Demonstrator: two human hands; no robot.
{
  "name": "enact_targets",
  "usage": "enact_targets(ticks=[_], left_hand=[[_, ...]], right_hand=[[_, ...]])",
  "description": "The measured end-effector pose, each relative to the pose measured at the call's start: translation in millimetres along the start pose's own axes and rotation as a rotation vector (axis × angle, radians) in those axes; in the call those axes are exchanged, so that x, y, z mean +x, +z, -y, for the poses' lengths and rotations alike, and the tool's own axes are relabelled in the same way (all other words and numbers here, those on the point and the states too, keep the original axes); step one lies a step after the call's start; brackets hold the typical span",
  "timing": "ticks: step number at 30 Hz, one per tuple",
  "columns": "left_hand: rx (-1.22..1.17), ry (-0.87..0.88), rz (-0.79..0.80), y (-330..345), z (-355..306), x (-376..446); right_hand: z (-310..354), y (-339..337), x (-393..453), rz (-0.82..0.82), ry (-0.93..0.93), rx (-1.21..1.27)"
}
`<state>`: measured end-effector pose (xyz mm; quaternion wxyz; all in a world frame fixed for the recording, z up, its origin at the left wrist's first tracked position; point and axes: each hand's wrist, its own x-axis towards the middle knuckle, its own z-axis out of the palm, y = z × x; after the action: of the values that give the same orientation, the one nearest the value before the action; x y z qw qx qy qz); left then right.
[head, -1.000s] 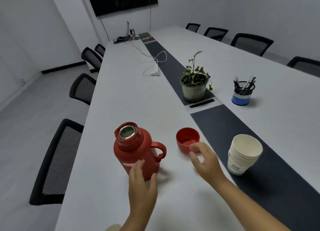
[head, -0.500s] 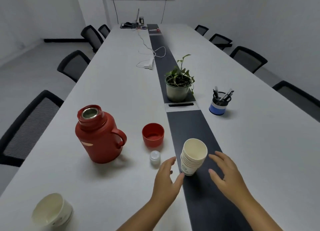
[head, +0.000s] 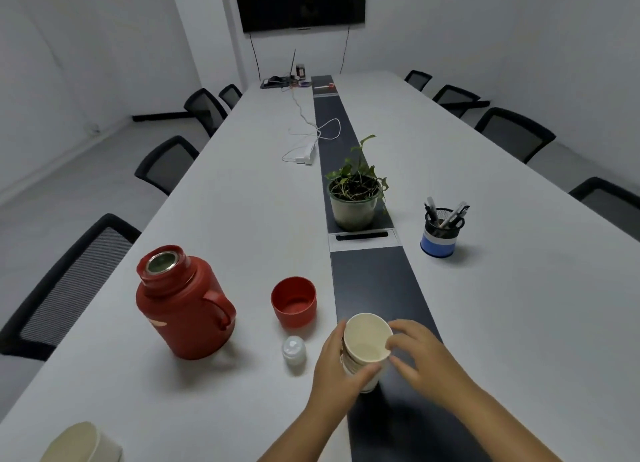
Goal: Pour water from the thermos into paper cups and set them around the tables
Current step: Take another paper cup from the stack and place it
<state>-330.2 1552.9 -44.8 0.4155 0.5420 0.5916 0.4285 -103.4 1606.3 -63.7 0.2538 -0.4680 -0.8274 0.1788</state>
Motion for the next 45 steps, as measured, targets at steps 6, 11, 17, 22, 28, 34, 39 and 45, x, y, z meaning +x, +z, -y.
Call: enact_targets(ticks=[6,11,17,22,28,34,39,45], left_hand=[[0.033,0.022,-0.039,-7.2,18.1,2.5],[0.026,0.007,-0.024,-4.5,20.4,0.1],[-0.037,0.033,-0.058,-4.4,9.3,-6.7],[0.068,-0.023,-0.08,-29.9,36.6,-44.6],[0.244,-0.105,-0.228,-122.9,144.4,-173.2],[0.497,-0.324,-0.441,-249.1,240.0,-317.2],[0.745,-0.425,-0.508,-319.5,280.8,-369.4],[0.863,-0.4,-0.471,-341.7,278.3,-373.2]], right_hand=[[2.6,-4.2,2.6,0.021,-0.096,0.028],[27.1,-18.6,5.0,-0.08,-0.051,0.205],[50.8,-55.4,-1.5,-0.349,0.095,0.392],[81.4,-79.3,-18.2,-0.396,0.045,0.477],[149.1,-19.0,-40.9,-0.172,-0.039,0.629],[225.3,106.1,-63.3,-0.014,0.061,0.741],[287.4,189.9,-71.6,0.104,0.144,0.638],[343.2,263.0,-63.3,0.174,0.095,0.544]])
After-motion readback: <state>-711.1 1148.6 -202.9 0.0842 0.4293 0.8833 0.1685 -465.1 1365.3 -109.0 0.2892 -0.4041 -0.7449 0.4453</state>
